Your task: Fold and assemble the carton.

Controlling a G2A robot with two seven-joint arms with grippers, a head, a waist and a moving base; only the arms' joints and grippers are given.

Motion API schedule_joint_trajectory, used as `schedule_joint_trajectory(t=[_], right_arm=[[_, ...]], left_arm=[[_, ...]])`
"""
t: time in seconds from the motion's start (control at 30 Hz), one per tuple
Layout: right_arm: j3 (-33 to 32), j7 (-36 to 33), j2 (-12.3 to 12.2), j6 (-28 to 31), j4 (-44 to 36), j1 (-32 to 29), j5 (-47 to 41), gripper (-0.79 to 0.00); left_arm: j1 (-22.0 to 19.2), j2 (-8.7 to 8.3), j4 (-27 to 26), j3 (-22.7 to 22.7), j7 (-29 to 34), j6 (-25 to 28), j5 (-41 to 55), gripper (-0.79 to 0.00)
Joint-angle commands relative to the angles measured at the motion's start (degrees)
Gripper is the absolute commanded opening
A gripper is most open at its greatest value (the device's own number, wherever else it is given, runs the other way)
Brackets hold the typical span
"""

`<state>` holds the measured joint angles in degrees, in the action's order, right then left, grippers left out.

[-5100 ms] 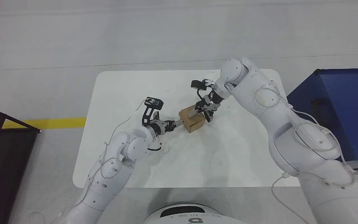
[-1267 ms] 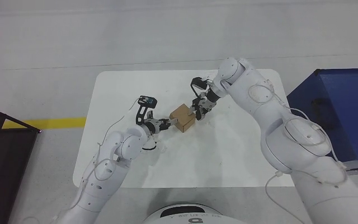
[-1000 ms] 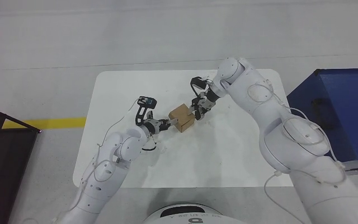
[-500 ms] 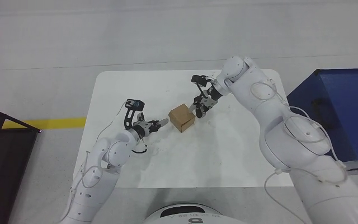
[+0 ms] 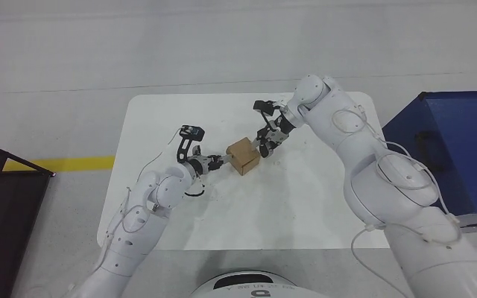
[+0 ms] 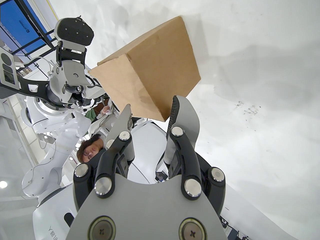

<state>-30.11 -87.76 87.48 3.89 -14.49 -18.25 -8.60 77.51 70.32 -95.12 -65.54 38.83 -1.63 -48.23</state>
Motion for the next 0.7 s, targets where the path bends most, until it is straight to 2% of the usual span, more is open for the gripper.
schedule_joint_trajectory(t=[0.0,0.3,0.67], right_arm=[[-0.12,-0.04,0.05,0.07,0.07,-0.03,0.12,-0.449],[-0.4,-0.24,0.39,0.35,-0.09,-0.47,0.5,-0.443],[-2.73,1.24,-0.32,5.78,2.03,-0.89,-1.68,-0.431]], left_arm=[[-0.46,0.14,0.2,0.55,-0.31,-0.14,0.26,0.0],[-0.96,0.24,0.74,1.02,-0.84,-0.05,0.27,0.0],[0.32,-0.43,1.11,-3.29,-2.34,2.59,3.19,0.0]])
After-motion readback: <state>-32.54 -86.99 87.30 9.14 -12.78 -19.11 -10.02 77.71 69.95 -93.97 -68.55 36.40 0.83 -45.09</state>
